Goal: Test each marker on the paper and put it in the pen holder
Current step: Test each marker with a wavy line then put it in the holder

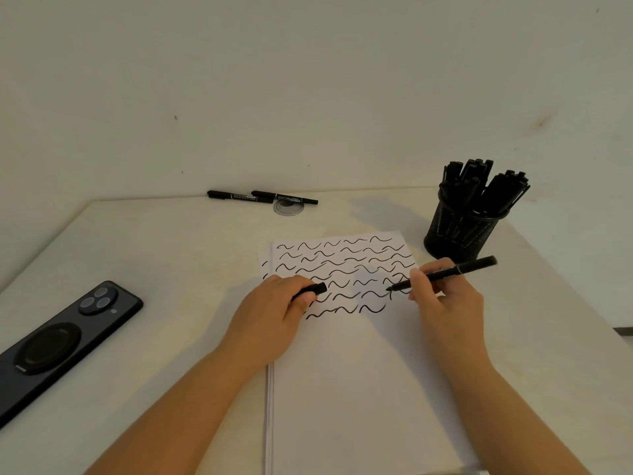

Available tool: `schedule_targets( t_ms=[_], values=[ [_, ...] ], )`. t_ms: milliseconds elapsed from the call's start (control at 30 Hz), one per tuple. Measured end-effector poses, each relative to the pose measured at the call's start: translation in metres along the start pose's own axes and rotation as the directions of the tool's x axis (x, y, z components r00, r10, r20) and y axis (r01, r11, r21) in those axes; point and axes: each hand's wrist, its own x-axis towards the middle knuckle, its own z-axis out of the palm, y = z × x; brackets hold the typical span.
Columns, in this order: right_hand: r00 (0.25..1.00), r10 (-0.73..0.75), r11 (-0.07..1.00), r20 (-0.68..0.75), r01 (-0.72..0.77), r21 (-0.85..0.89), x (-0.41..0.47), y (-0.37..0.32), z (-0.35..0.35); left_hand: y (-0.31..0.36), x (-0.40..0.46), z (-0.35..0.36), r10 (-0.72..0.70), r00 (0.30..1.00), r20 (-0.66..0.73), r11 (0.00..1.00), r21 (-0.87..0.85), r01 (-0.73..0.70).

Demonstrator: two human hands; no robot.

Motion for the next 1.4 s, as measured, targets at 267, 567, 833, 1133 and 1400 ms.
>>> schedule_targets(
  t_ms=[267,567,833,1133,1400],
  values=[
    [0.97,-0.038,0.943,0.241,-0.045,0.33,-0.005,-0.011,0.0,0.007,-0.002,0.003,0.115,0.993,-0.011,0.993,-0.022,-0.116],
    [0.915,-0.039,0.855,0.401,-0.178,0.488,-0.005,-0.011,0.0,0.014,-0.005,0.001,0.142,0.99,0.018,0.99,-0.026,-0.141],
    [0.879,-0.062,0.867,0.473,-0.188,0.462,-0.007,-0.014,0.001,0.018,-0.006,0.002,0.154,0.987,0.045,0.988,-0.037,-0.153],
    [0.849,-0.077,0.847,0.522,-0.22,0.484,-0.009,-0.01,0.003,0.021,-0.007,0.001,0.072,0.997,0.008,0.977,-0.204,-0.069],
    [0.847,-0.095,0.865,0.523,-0.19,0.465,-0.011,-0.011,0.003,0.024,-0.009,0.003,0.04,0.999,0.035,0.94,-0.34,-0.025]
  ],
)
